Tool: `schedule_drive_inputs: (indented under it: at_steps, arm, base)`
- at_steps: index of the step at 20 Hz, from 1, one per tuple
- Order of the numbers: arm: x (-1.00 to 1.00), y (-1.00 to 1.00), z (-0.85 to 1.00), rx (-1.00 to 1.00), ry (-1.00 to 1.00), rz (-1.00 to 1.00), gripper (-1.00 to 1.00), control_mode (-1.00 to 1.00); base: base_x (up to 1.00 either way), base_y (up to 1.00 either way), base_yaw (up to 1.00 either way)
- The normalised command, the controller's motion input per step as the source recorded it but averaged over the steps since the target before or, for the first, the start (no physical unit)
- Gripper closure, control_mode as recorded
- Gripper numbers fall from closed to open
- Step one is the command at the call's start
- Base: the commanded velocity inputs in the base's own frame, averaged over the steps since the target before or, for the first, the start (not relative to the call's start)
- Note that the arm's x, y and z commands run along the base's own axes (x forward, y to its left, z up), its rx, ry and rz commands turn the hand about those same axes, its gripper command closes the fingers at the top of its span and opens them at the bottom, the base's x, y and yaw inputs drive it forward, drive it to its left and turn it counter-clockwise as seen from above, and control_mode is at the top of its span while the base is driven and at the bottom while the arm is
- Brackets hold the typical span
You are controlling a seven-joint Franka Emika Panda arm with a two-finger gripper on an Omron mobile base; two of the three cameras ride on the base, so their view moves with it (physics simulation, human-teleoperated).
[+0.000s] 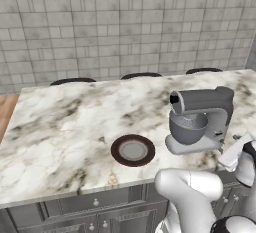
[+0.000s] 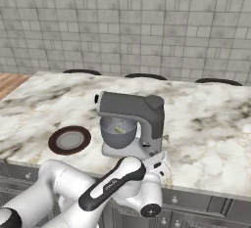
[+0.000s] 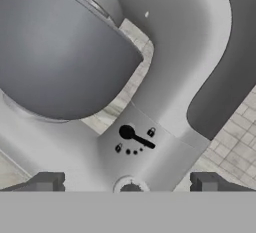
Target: Add butter and sugar cubes to the stand mixer bowl and then turn on the stand mixer to begin making frosting.
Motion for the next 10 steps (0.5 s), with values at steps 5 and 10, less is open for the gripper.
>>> schedule_drive_inputs:
  at_steps: [5,10]
  arm:
    - [0.00,-0.07,-0.15,0.00,0.00,0.00,-1.00,-1.00]
    - [0.04,0.00,0.00,0.00,0.00,0.00,-1.00,-1.00]
  base:
    - [0.00,0.00,0.00]
    - [0.00,0.00,0.00]
